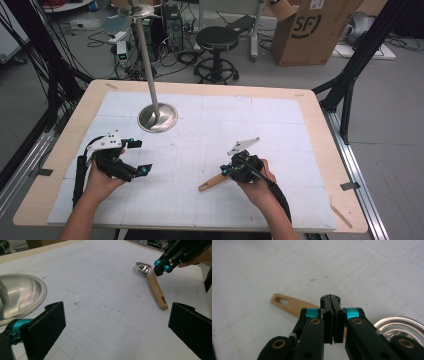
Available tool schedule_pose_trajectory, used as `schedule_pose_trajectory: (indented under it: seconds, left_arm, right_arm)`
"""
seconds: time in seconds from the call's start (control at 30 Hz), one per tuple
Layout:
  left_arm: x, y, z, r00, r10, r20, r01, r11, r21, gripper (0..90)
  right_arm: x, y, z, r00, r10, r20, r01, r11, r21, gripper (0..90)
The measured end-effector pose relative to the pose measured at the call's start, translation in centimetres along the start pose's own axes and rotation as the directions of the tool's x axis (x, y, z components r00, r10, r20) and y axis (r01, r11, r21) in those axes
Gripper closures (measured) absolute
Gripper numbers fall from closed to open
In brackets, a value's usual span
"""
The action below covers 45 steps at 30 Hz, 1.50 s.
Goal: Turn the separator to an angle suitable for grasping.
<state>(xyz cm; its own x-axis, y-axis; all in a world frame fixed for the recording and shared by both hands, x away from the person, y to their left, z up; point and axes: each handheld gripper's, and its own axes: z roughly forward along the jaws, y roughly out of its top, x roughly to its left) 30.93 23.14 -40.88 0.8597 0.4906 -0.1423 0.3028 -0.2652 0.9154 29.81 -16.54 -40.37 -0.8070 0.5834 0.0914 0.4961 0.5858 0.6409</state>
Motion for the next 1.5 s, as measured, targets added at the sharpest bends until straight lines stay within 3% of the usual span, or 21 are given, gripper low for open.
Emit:
schedule_pose_trajectory:
  seconds: [0.27, 0.5, 0.6, 0.93, 1.03, 1.07, 1.23, 1.27, 1.5]
  left_arm:
    - [0.1, 0.0, -0.2, 1.0, -0.006, -0.004, 0.006, 1.0, -0.007, 1.8]
    - [0.1, 0.0, -0.2, 1.0, -0.006, -0.005, 0.006, 0.9999, -0.009, 1.8]
    - [0.1, 0.0, -0.2, 1.0, -0.005, -0.007, 0.005, 0.9999, -0.009, 1.8]
    - [0.1, 0.0, -0.2, 1.0, -0.005, -0.005, 0.005, 0.9999, -0.008, 1.8]
    - [0.1, 0.0, -0.2, 1.0, -0.005, -0.005, 0.005, 0.9999, -0.009, 1.8]
    - [0.1, 0.0, -0.2, 1.0, -0.005, -0.003, 0.005, 0.9999, -0.011, 1.8]
    - [0.2, 0.0, -0.2, 1.0, -0.004, -0.003, 0.004, 1.0, -0.006, 1.8]
    - [0.1, 0.0, -0.2, 1.0, -0.003, -0.001, 0.003, 1.0, -0.007, 1.8]
    - [0.2, 0.0, -0.3, 1.0, -0.001, -0.002, 0.001, 1.0, -0.009, 1.8]
  right_arm:
    - [2.0, -0.6, 0.8, 0.9983, -0.026, -0.051, 0.028, 0.999, 0.028, 89.7]
    - [4.4, -0.2, 2.5, 0.9899, -0.088, -0.111, 0.096, 0.993, 0.073, 89.6]
    - [4.9, 0.0, 3.4, 0.9881, -0.11, -0.108, 0.12, 0.988, 0.099, 89.6]
    - [4.3, 1.4, 5.2, 0.9926, -0.103, -0.065, 0.109, 0.99, 0.095, 89.7]
    - [3.8, 1.9, 5.7, 0.9959, -0.074, -0.052, 0.078, 0.993, 0.085, 89.6]
    - [3.5, 2.2, 6.0, 0.998, -0.044, -0.045, 0.048, 0.996, 0.077, 89.6]
    - [2.8, 2.9, 6.6, 0.9993, -0.033, -0.016, 0.034, 0.998, 0.06, 89.6]
    - [2.6, 3.2, 6.8, 0.9999, -0.01, 0.001, 0.01, 0.998, 0.057, 89.6]
    - [1.4, 4.0, 7.4, 0.9996, 0.016, 0.024, -0.017, 0.999, 0.051, 89.7]
